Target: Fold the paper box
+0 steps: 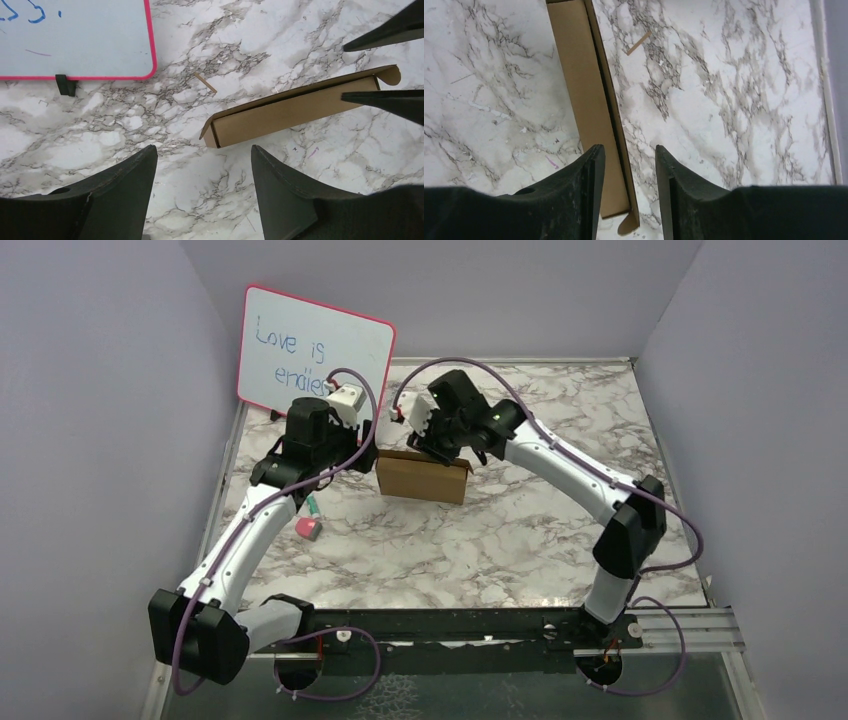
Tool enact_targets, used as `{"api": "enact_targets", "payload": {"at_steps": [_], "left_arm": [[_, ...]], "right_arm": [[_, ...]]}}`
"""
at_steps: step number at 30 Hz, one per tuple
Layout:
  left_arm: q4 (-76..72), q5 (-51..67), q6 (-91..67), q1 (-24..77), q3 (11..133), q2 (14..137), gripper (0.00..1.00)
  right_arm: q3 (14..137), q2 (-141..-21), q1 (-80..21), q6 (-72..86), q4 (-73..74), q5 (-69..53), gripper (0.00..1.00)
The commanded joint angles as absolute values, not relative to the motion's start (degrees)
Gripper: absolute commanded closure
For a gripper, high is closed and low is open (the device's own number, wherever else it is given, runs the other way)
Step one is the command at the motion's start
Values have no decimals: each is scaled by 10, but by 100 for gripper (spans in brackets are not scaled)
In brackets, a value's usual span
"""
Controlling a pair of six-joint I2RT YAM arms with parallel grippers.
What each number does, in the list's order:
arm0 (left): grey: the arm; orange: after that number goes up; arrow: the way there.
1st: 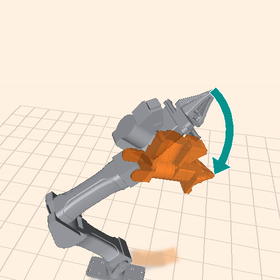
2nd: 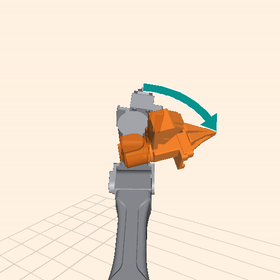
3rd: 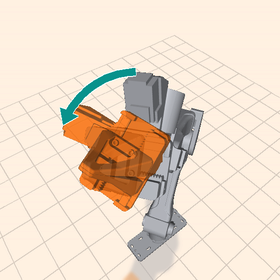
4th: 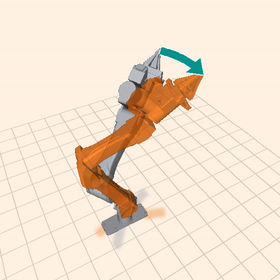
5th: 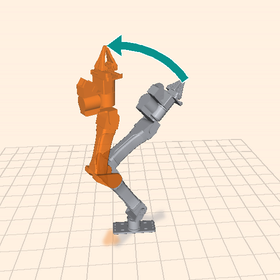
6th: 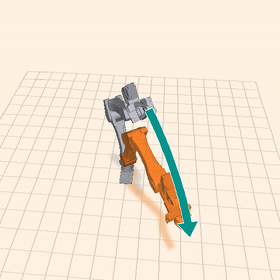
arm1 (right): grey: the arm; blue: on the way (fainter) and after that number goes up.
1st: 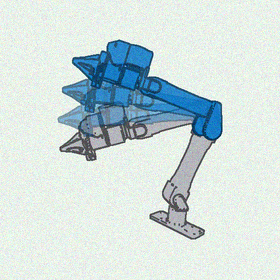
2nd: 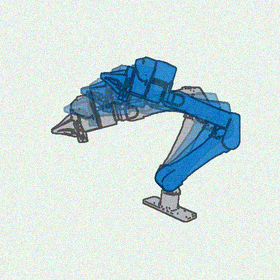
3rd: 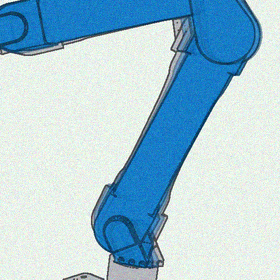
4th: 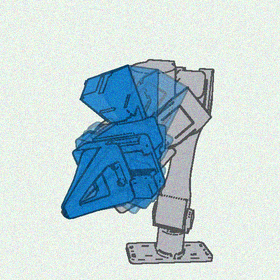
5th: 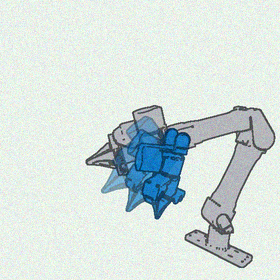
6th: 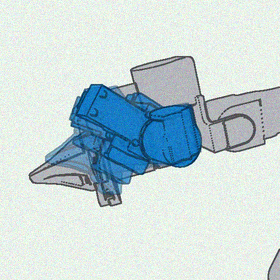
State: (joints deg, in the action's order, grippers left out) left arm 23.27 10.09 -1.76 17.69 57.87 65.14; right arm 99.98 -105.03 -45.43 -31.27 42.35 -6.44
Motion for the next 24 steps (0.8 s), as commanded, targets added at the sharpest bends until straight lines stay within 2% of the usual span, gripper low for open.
{"api": "enact_targets", "payload": {"at_steps": [1, 8, 13, 18, 24], "left_arm": [[258, 121, 24, 173, 620, 677, 30], [282, 127, 57, 173, 653, 728, 31], [302, 122, 69, 173, 675, 759, 34], [310, 125, 75, 173, 690, 776, 39], [320, 125, 84, 173, 707, 793, 50]], "right_arm": [[960, -971, -457, -210, 392, 5, 53], [848, -877, -453, -42, 402, 92, 50], [769, -815, -443, 14, 403, 129, 50], [723, -780, -439, 32, 363, 118, 53], [710, -799, -431, 39, 340, 120, 62]]}}
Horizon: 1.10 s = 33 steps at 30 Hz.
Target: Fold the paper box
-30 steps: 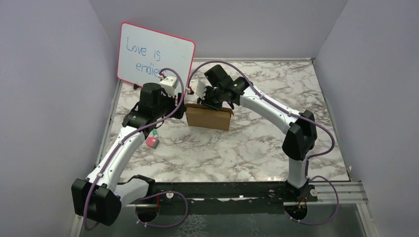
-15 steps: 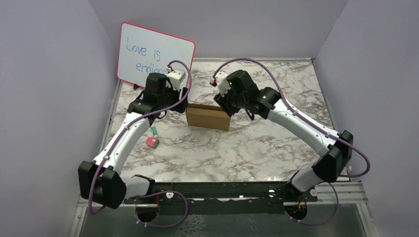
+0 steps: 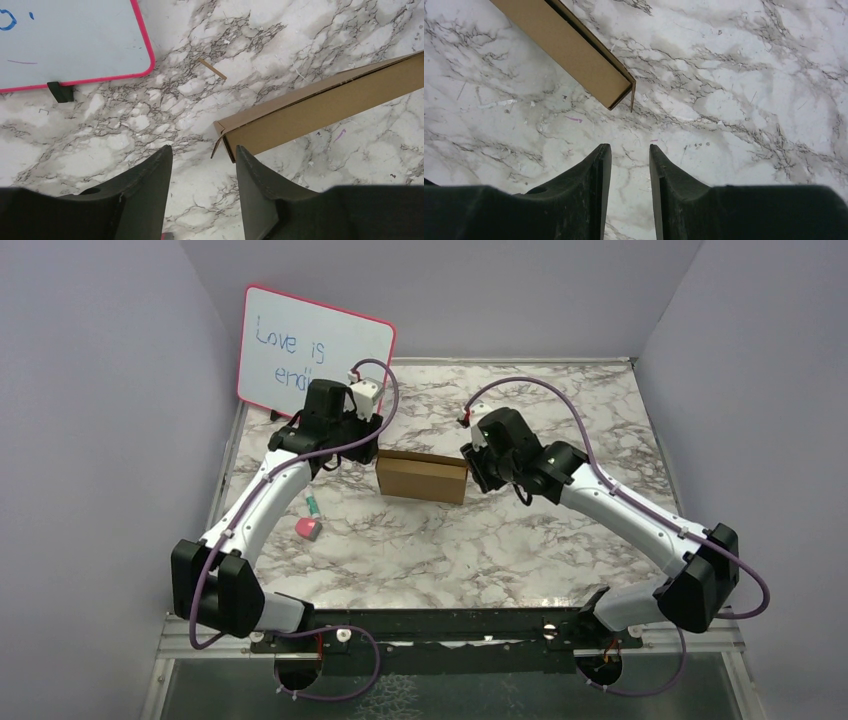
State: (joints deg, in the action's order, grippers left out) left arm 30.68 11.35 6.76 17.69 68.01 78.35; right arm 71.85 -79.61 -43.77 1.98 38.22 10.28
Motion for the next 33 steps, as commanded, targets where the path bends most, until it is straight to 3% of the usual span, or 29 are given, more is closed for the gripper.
{"api": "enact_targets", "payload": {"at_steps": [1, 18, 33], "left_arm": [[321, 125, 85, 173, 709, 796, 51], [343, 144, 92, 167, 735, 837, 53], [346, 173, 90, 163, 738, 847, 57]], "right_arm": [[709, -802, -426, 39, 333, 116, 64], [710, -845, -399, 54, 268, 41, 69], [710, -866, -398, 57, 266, 53, 92]]}}
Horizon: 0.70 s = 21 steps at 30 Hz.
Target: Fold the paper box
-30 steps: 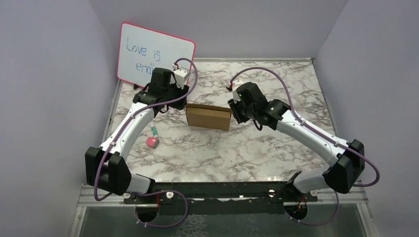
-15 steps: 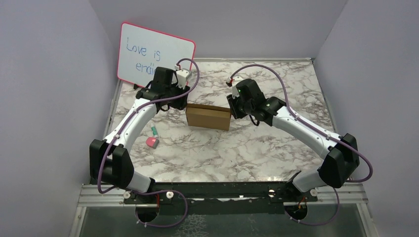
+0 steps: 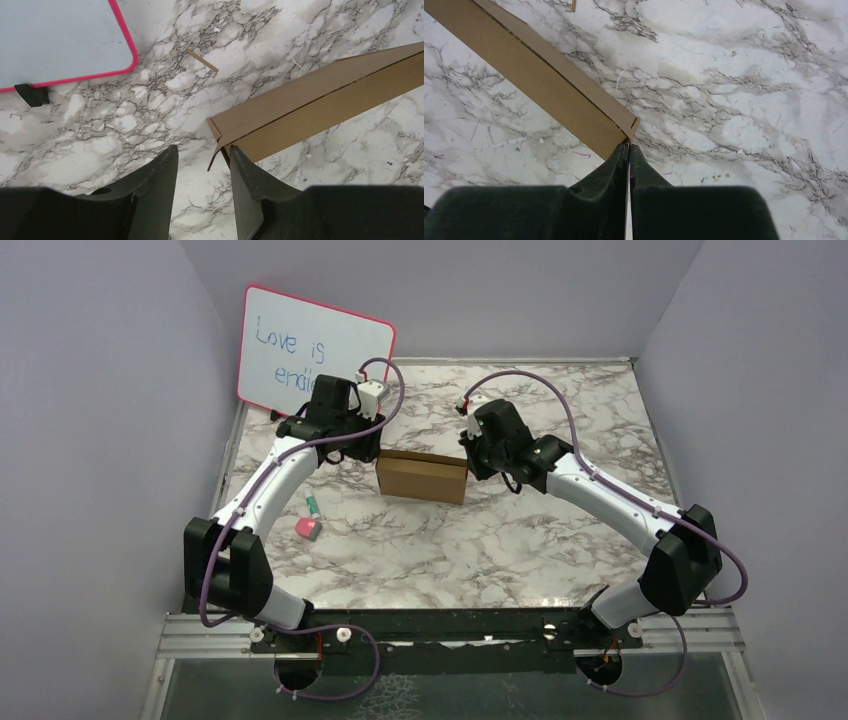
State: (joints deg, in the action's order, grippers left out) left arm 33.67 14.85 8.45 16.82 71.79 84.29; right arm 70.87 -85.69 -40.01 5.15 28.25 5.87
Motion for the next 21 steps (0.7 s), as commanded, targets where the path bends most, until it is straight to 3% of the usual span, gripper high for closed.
{"api": "enact_targets", "payload": {"at_steps": [1, 4, 15, 21], "left_arm": [[346, 173, 90, 163, 738, 848, 57], [346, 171, 90, 163, 739, 848, 58], [352, 189, 97, 163, 737, 847, 69], [352, 201, 102, 163, 736, 857, 70]], "right_arm": [[711, -866, -398, 57, 266, 54, 94], [710, -865, -398, 56, 267, 60, 99], [711, -868, -398, 51, 270, 57, 99], [711, -867, -397, 50, 272, 55, 99]]}}
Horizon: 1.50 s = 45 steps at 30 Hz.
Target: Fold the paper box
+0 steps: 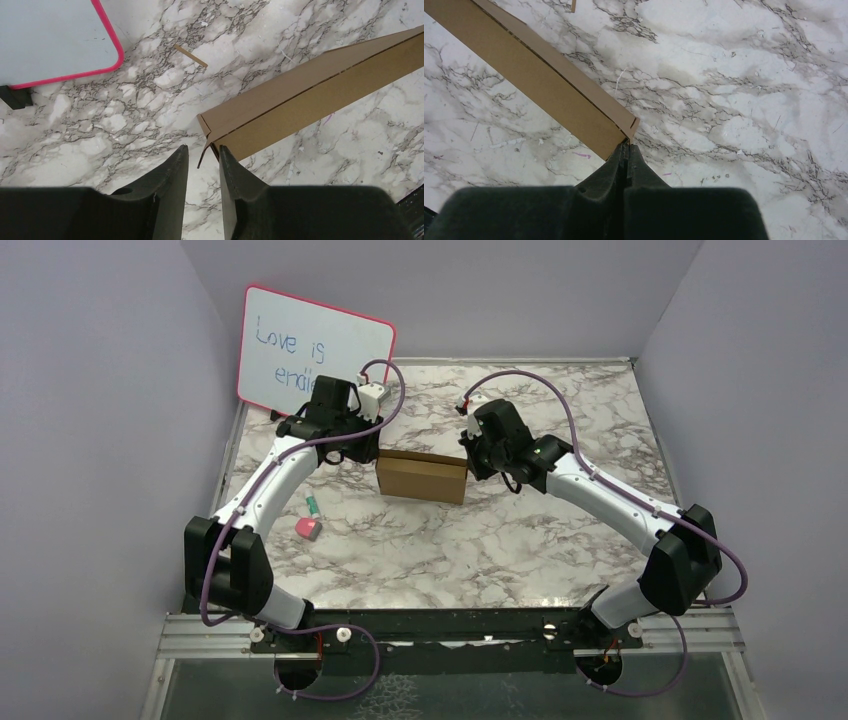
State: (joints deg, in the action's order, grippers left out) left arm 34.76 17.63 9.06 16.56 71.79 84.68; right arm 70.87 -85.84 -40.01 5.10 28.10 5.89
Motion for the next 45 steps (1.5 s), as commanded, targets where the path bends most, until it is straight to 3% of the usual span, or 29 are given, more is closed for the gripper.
{"api": "enact_targets", "payload": {"at_steps": [1, 16, 30, 45], "left_arm": [[352, 201, 101, 163, 736, 860, 71], [351, 214, 42, 166, 728, 835, 99], [338, 95, -63, 210, 685, 801, 100], [339, -36, -126, 293, 686, 796, 100]], "right_arm": [[711, -867, -397, 50, 272, 54, 99], [729, -870, -398, 77, 301, 46, 99], [780, -897, -399, 187, 350, 6, 99], [806, -920, -408, 292, 373, 52, 99]]}}
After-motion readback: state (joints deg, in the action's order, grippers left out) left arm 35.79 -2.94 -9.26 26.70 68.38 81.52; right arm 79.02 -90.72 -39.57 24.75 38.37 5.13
